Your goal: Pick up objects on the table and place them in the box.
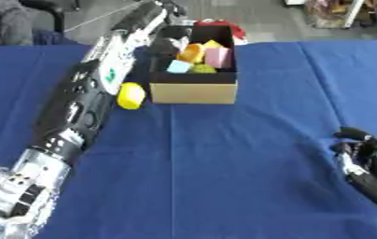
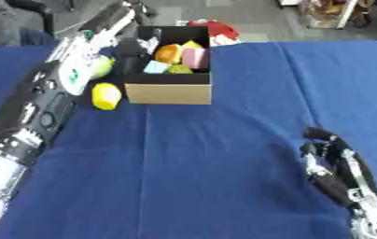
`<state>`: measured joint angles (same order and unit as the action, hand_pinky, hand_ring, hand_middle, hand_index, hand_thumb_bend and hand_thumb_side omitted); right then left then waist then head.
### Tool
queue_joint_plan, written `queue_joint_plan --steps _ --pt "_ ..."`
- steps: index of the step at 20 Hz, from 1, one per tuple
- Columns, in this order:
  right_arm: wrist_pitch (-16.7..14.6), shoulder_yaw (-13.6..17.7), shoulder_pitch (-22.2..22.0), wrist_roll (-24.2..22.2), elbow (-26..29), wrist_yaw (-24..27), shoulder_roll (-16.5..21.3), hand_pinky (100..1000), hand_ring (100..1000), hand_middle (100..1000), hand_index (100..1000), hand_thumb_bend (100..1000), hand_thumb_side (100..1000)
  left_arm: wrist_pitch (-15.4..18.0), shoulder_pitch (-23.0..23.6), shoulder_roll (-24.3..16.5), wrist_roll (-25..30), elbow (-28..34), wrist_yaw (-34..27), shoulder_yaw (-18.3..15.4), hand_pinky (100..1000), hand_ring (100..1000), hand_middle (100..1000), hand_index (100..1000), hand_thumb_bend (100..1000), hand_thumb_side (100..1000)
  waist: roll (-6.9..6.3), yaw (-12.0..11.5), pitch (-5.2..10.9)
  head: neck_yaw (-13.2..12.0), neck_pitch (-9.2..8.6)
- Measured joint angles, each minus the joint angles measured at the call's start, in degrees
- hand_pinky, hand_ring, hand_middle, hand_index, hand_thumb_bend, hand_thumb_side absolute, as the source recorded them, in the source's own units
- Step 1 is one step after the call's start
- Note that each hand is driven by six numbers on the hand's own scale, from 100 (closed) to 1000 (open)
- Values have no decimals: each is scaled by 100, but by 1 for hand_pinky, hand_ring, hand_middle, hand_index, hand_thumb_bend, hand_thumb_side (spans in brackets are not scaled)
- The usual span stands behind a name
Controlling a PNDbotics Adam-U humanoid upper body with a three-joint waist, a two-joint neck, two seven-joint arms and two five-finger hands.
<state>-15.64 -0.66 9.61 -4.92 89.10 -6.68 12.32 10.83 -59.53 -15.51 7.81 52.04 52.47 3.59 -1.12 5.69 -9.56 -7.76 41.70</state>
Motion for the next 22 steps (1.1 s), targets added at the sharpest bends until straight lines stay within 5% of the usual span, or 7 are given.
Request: queue_joint_plan --steps 8,12,22 --pt "28 65 44 10 300 84 -1 753 660 732 836 100 350 81 483 -600 402 635 -761 159 758 627 653 794 100 392 0 -10 0 49 -27" --pt "44 66 41 4 302 87 -1 753 660 732 836 100 349 134 628 -938 747 736 -1125 270 777 662 684 823 146 338 0 -11 0 74 -40" --pt "53 65 39 -6 303 90 0 753 659 732 836 100 348 320 577 -1169 1727 -162 -701 585 808 721 730 861 323 376 0 -9 0 82 -42"
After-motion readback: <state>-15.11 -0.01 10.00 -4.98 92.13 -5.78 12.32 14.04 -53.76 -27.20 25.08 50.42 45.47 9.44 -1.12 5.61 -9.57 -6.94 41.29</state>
